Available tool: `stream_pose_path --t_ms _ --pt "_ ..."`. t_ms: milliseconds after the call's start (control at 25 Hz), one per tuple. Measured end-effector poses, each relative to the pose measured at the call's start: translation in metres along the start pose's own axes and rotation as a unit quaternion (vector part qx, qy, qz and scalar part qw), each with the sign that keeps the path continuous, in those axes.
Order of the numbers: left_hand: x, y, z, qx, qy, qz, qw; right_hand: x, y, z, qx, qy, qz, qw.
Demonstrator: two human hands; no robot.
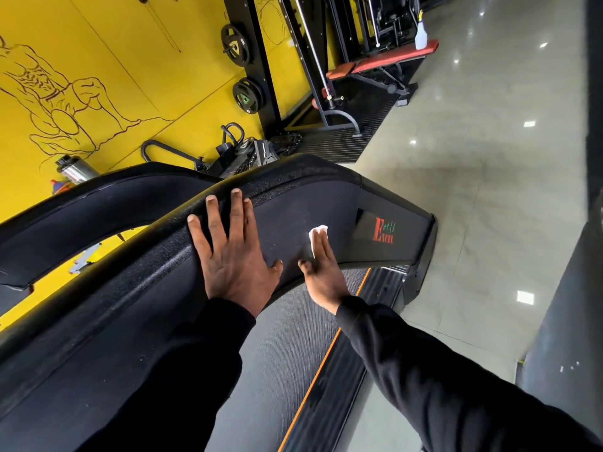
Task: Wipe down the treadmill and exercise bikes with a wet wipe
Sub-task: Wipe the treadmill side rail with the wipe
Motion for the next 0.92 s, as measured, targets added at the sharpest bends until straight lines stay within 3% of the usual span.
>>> stream_pose_path --t_ms 120,240,360,520,640,760,920 --pt "-0.001 -0.002 0.004 -0.003 -0.001 -0.004 1.000 0.006 -0.005 0.008 -0.021 -0.060 -0.005 0.998" --pt "-0.001 -0.001 0.006 -0.002 -0.004 -0.002 1.000 0.015 -0.009 0.016 -0.020 -0.025 -0.016 0.999" --pt "-0.001 -0.001 0.005 0.002 -0.002 0.005 1.000 0.022 -0.016 0.020 -0.037 -0.078 -0.009 0.996" --pt "-0.002 -0.002 0.005 0.007 -0.001 0.012 1.000 0.038 -0.026 0.034 -0.005 -0.028 -0.024 0.999" --pt "-0.001 -0.005 0.006 0.006 0.003 0.011 1.000 0.046 -0.033 0.046 -0.016 -0.104 -0.009 0.994" --pt "-0.004 -0.005 0.008 -0.005 0.005 0.017 1.000 0.058 -0.039 0.051 0.008 0.002 -0.021 1.000" --pt "-0.011 -0.008 0.014 -0.028 -0.003 -0.001 1.000 0.012 -0.020 0.067 -0.037 -0.150 0.009 0.988"
Point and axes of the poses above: each hand's wrist, its own x-axis towards the middle knuckle, its own y-axis out of the palm, z = x × y, the point moved 3 cm from there along x, towards the middle knuckle, and after that the axes turned 5 degrees about y, right-handed, at the moved point
